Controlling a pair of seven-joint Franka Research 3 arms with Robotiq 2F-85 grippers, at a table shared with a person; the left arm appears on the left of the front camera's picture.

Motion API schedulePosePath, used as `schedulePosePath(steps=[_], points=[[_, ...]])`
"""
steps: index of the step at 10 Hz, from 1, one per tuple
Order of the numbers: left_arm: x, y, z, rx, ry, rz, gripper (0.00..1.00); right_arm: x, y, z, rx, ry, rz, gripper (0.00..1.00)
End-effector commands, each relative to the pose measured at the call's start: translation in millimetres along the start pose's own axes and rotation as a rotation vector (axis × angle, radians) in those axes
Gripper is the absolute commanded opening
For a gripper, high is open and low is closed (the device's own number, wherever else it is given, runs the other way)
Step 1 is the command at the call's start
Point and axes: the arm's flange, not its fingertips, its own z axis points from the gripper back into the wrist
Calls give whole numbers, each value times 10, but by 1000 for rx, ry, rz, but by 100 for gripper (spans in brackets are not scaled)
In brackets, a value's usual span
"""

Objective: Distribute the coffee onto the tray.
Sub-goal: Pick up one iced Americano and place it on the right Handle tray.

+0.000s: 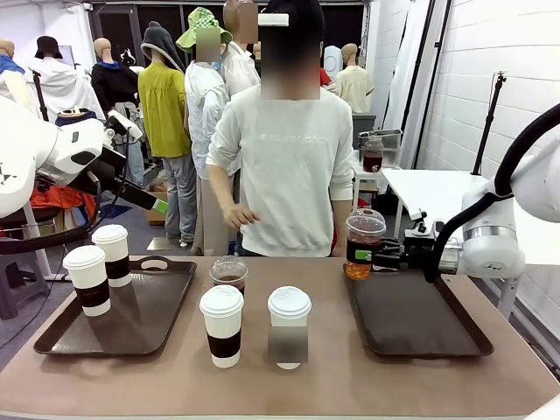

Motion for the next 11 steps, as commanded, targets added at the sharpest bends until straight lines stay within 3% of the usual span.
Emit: schedulePosePath(steps=[1,2,3,7,11], points=[[-5,11,0,-4,-3,-2,100,65,59,-14,-1,3,16,63],[-5,11,0,-4,-3,-2,100,77,104,-9,-12,37,15,63],[-5,11,0,-4,-3,-2,100,-11,-4,20,-6,3,-1,63],[-5,11,0,-4,-3,-2,100,-56,1,19,-12,18,-7,63],[-5,11,0,-4,-3,-2,100,-131,-506,101,-64,55,49,63]])
